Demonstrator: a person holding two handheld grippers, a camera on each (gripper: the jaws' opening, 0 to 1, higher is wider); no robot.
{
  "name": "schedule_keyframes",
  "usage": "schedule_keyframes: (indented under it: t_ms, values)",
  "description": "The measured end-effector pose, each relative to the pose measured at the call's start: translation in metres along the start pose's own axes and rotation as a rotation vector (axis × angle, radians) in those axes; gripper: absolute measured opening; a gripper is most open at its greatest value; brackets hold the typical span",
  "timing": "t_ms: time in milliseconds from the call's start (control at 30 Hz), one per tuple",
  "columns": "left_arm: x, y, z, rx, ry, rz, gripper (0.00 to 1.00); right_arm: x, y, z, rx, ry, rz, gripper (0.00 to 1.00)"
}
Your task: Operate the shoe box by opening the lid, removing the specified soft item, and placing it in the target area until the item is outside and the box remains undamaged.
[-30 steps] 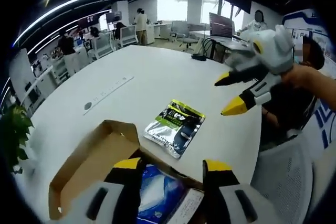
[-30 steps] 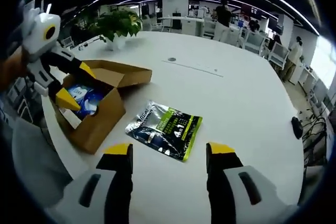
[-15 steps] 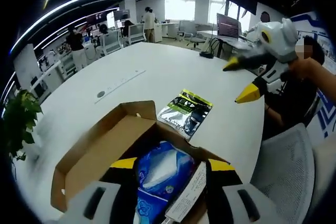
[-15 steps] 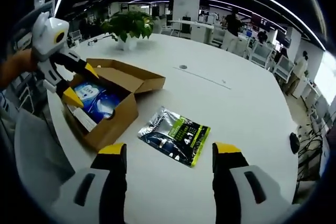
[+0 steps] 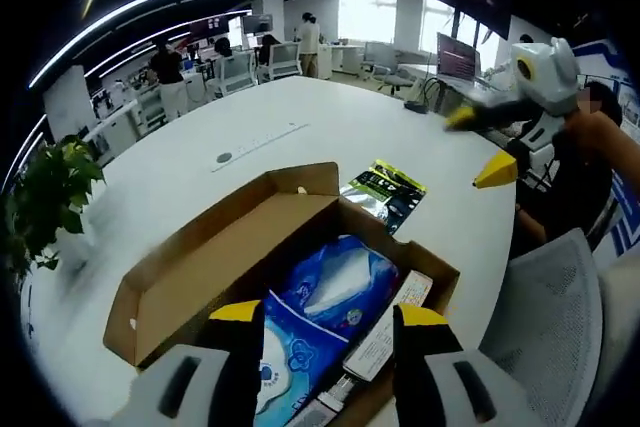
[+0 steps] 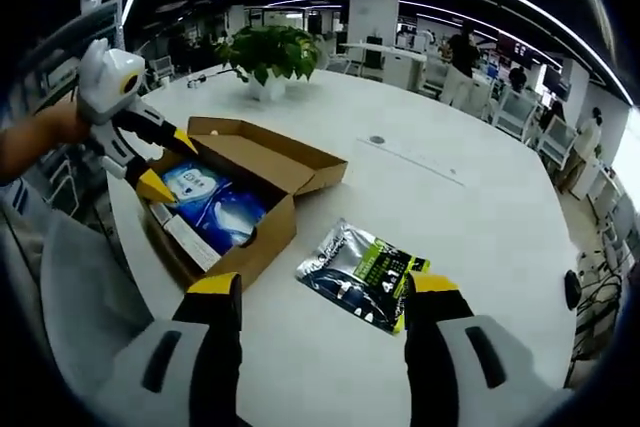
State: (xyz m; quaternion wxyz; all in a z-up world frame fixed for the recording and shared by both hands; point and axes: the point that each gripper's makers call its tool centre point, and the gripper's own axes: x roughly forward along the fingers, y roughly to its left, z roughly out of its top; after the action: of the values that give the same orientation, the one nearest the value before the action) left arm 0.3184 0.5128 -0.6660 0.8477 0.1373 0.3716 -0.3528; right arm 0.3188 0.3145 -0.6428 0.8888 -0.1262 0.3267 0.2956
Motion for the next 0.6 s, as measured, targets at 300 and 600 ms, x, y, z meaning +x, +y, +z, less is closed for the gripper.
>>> schedule_keyframes:
  t_ms: [300,600]
  values:
    - [-0.013,0.018,-0.018,-0.04,0.001,0.041,0.52,0.017,0.024,0.009,-0.04,0.0,0.06,0.59]
    - [-0.029,0.034,-0.033,-0.085,-0.014,0.087,0.51,0.039,0.054,0.022,-0.052,-0.027,0.135,0.52]
